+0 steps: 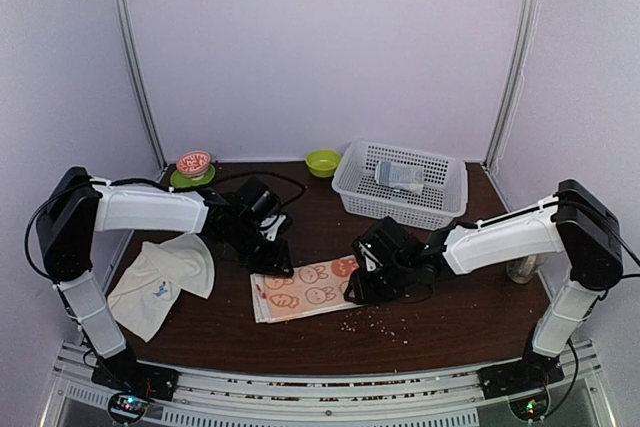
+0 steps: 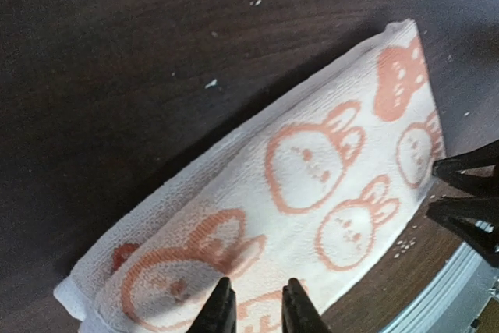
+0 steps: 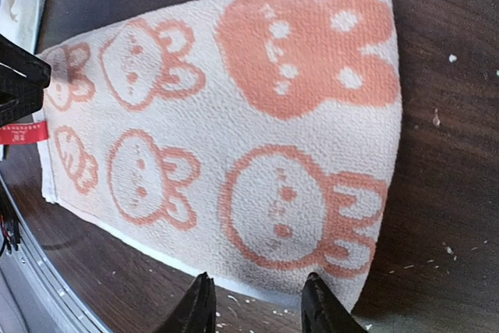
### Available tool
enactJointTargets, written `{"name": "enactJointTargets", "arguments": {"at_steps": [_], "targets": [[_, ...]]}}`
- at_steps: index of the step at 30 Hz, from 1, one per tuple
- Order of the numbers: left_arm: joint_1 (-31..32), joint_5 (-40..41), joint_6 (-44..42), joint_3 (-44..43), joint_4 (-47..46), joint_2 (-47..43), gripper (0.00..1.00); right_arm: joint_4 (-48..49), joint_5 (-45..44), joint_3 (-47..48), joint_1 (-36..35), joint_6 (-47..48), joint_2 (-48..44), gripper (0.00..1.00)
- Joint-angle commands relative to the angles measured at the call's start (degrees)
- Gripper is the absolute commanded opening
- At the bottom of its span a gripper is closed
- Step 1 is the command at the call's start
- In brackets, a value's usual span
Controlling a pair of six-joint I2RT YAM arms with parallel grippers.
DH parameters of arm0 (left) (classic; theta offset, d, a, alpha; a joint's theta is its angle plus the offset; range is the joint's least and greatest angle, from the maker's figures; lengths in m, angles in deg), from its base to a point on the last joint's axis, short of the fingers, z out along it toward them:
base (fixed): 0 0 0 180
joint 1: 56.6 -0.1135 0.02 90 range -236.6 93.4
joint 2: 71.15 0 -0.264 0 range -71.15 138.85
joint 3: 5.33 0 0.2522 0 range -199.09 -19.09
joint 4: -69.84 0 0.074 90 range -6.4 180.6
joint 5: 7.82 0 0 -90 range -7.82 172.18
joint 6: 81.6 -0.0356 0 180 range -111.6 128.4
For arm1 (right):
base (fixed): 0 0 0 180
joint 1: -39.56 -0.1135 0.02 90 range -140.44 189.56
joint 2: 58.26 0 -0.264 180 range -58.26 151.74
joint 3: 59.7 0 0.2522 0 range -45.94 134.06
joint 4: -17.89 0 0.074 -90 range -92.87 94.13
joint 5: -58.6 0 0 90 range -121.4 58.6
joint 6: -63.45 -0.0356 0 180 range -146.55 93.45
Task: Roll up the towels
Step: Smooth out the towel at the center of the board.
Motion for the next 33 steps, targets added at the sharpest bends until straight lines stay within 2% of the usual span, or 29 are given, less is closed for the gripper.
{"name": "enactJointTargets", "arguments": {"at_steps": [1,6,10,15,18,24,30,33], "targets": [[-1.6,0.3,0.0,3.8,-2.8,2.1,0.19,0.7,-0.2,-2.9,-0.3,-1.6,0.5,0.38],[-4.6,0.4,1.3,9.7,-7.0,2.7,0.15,1.2,0.1,-6.0,-0.6,-2.3,-0.2,0.38],[-5.2,-0.2,-0.1,9.9,-7.2,4.4,0.14,0.2,0.4,-6.4,-0.6,-1.7,-1.9,0.39],[-5.1,-0.5,-0.8,10.7,-7.5,4.2,0.14,-3.1,-2.4,-5.1,0.2,-1.5,-8.2,0.54],[-5.0,-0.8,-0.8,11.4,-8.1,3.7,0.15,-1.2,-4.6,-6.5,2.7,-4.1,-10.8,0.56],[-4.6,-0.5,-0.6,12.5,-8.9,3.8,0.15,5.7,0.2,-8.4,7.1,-8.6,-7.2,0.53],[-4.0,-0.4,-0.2,13.1,-9.6,4.2,0.15,11.0,4.2,-8.9,8.0,-11.4,-2.5,0.49],[-3.8,-0.3,-0.2,13.4,-9.9,4.2,0.15,12.0,5.0,-8.6,8.2,-12.5,-0.5,0.44]]}}
